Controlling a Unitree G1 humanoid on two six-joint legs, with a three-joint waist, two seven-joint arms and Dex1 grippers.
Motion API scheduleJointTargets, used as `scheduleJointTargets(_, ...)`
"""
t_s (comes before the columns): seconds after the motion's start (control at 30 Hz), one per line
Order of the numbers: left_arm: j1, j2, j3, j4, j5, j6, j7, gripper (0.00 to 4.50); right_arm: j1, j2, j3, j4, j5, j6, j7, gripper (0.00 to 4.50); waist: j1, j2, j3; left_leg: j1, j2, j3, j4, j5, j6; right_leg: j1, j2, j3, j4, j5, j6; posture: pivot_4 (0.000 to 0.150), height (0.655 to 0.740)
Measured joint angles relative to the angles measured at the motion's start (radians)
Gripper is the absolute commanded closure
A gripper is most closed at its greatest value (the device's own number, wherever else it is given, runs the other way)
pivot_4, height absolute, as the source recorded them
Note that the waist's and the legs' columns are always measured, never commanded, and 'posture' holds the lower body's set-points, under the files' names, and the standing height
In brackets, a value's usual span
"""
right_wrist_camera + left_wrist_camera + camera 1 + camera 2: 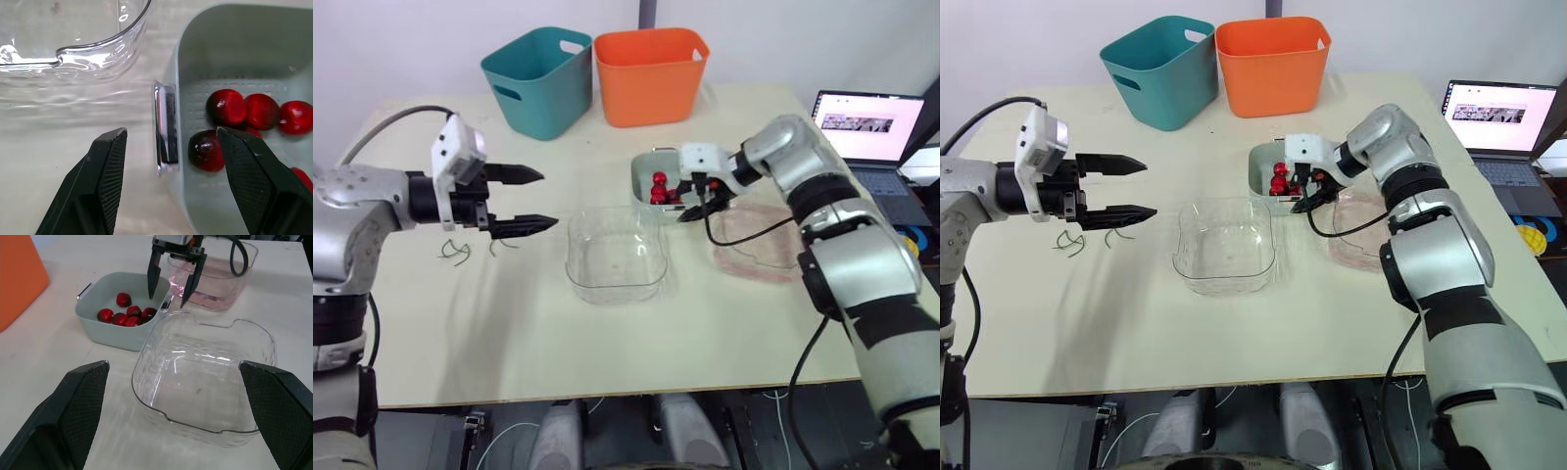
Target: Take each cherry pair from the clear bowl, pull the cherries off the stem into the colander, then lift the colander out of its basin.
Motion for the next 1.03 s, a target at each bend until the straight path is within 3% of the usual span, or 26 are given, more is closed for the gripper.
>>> scheduleJointTargets(0.23, 0.0, 0.016, 0.028, 0.042, -0.015, 0.027, 0.017, 0.0, -0.008, -0.122, -0.122, -0.176, 0.098, 0.125, 0.054, 1.33, -0.001, 0.0, 0.0, 0.0, 0.0, 0.0, 0.0, 0.0, 0.0, 0.0, 0.0, 0.0, 0.0, 0.0, 0.0, 0.15, 0.74)
scheduleJointTargets(0.3, 0.021, 0.056, 0.076, 0.05, -0.017, 0.036, 0.031, 0.0, 0.046, -0.179, -0.193, -0.33, 0.169, 0.244, 0.067, 1.33, 0.001, 0.0, 0.0, 0.0, 0.0, 0.0, -0.001, 0.0, 0.0, 0.0, 0.0, 0.0, -0.001, 0.0, 0.0, 0.15, 0.74)
scheduleJointTargets(0.4, 0.086, 0.109, 0.149, 0.078, -0.016, 0.044, 0.045, 0.0, 0.187, -0.278, -0.286, -0.548, 0.259, 0.431, 0.069, 0.84, 0.005, 0.0, 0.0, 0.0, 0.0, -0.001, -0.001, 0.0, 0.0, 0.001, 0.0, 0.0, -0.002, 0.0, 0.0, 0.15, 0.74)
scheduleJointTargets(0.5, 0.199, 0.147, 0.22, 0.098, -0.016, 0.053, 0.045, 0.0, 0.395, -0.38, -0.409, -0.787, 0.365, 0.663, 0.037, 0.03, 0.01, 0.0, 0.0, 0.0, 0.0, 0.0, 0.0, 0.0, 0.0, 0.001, -0.001, -0.001, -0.002, 0.0, 0.0, 0.15, 0.74)
scheduleJointTargets(0.63, 0.325, 0.157, 0.296, 0.115, -0.015, 0.059, 0.047, 0.0, 0.661, -0.507, -0.638, -1.022, 0.481, 0.917, -0.051, 0.03, 0.013, 0.0, 0.0, 0.001, 0.0, 0.0, -0.001, 0.0, 0.0, 0.002, -0.001, 0.0, -0.002, -0.002, -0.002, 0.15, 0.74)
scheduleJointTargets(0.77, 0.395, 0.153, 0.331, 0.156, -0.01, 0.044, 0.058, 0.0, 0.883, -0.555, -0.812, -1.135, 0.555, 1.059, -0.101, 0.03, 0.007, 0.0, 0.0, 0.005, 0.0, 0.002, -0.001, 0.0, 0.0, 0.005, 0.0, 0.001, -0.002, -0.005, -0.001, 0.15, 0.74)
scheduleJointTargets(0.87, 0.433, 0.135, 0.334, 0.164, -0.015, 0.041, 0.059, 0.0, 1.053, -0.582, -0.9, -1.167, 0.588, 1.092, -0.113, 0.03, 0.004, 0.0, 0.0, 0.011, 0.0, 0.004, -0.002, -0.001, 0.001, 0.01, 0.0, 0.002, -0.003, -0.005, -0.001, 0.15, 0.74)
scheduleJointTargets(1.03, 0.441, 0.122, 0.333, 0.159, -0.03, 0.047, 0.059, 0.0, 1.153, -0.598, -0.973, -1.159, 0.633, 1.09, -0.13, 0.03, 0.002, 0.0, 0.0, 0.016, 0.001, 0.007, -0.002, -0.001, 0.001, 0.015, 0.0, 0.004, -0.005, -0.007, -0.002, 0.15, 0.74)
